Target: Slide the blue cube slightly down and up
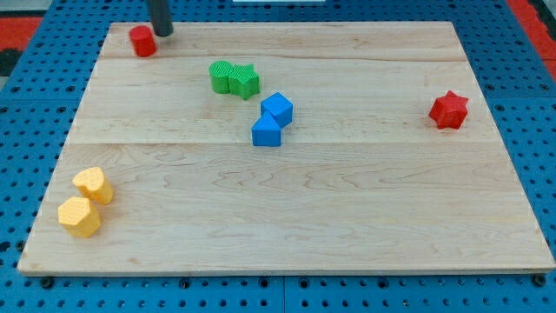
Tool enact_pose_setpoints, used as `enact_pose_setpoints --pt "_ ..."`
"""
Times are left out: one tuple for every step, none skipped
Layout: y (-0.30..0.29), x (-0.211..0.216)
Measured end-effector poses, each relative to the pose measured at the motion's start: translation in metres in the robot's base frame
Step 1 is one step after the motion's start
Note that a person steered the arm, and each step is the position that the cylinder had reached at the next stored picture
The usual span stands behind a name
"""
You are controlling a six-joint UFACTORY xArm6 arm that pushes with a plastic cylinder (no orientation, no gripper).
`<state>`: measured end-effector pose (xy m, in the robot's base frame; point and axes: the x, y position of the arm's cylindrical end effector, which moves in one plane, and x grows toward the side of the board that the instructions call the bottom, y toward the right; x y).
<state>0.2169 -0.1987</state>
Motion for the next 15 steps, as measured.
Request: enact_pose_setpoints --pt "0.023 0.000" --pt "0.074 0.013" --pt "0.153 0.060" --pt "0.202 0.080" --pt "0.220 0.081" --pt "0.221 0.081" --pt "0.221 0.082" --pt "0.221 0.100" --pt "0.221 0.135" --pt "0.197 0.167" --pt "0.145 0.167" --pt "0.139 0.167" --pt "0.139 0.182" --pt "0.085 0.210" --pt "0.111 0.237"
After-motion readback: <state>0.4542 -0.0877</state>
